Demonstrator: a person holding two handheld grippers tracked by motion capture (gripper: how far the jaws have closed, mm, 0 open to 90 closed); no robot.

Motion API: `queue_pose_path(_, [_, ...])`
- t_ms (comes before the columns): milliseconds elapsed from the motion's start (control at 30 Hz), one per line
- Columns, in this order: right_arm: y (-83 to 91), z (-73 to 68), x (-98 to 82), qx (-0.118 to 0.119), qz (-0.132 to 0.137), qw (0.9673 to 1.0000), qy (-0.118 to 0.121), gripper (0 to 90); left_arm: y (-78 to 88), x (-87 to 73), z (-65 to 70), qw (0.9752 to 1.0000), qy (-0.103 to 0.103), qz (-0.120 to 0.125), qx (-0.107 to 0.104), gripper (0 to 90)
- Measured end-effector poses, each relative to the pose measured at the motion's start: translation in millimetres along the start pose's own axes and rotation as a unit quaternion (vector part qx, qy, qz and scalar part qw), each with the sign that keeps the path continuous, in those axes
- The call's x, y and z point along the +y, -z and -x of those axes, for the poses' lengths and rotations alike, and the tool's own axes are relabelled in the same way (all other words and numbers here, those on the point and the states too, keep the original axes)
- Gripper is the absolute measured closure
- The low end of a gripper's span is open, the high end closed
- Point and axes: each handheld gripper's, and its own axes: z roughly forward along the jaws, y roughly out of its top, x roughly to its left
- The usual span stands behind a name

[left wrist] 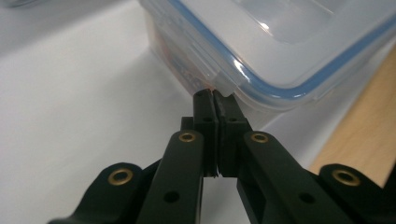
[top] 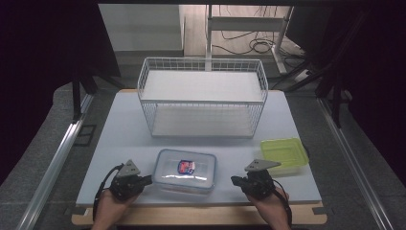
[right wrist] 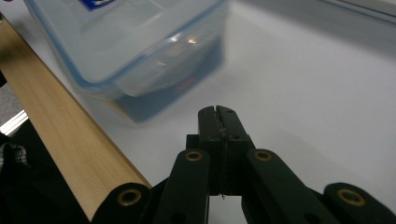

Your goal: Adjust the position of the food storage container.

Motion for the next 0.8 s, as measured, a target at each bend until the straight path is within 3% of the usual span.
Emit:
queue_pose_path(300, [0.9,4.2,-1.4,-0.009,-0.006,0.9999,0.005,89.6,-11.0,7.3,14.6,0.9997,0.002,0.002,-0.023,88.8])
queue_pose_path(433, [2.8,7.0,-1.9,-0.019,-0.007,0.9998,0.004,89.6,-16.0,10.4,23.4,0.9993,-0.007,0.003,-0.038,88.8])
queue_pose_path(567, [4.8,10.3,-2.2,-0.024,-0.006,0.9997,0.004,89.4,-15.1,10.9,24.0,0.9994,-0.011,0.001,-0.034,86.6])
queue_pose_path(667, [8.3,13.9,-2.6,-0.033,0.000,0.9994,0.003,82.8,-9.0,6.9,15.6,1.0000,-0.005,0.002,0.006,75.4])
queue_pose_path(800, [10.2,16.8,-2.5,-0.047,0.008,0.9989,-0.002,69.9,-4.7,2.2,7.5,0.9998,0.016,0.013,0.005,51.4])
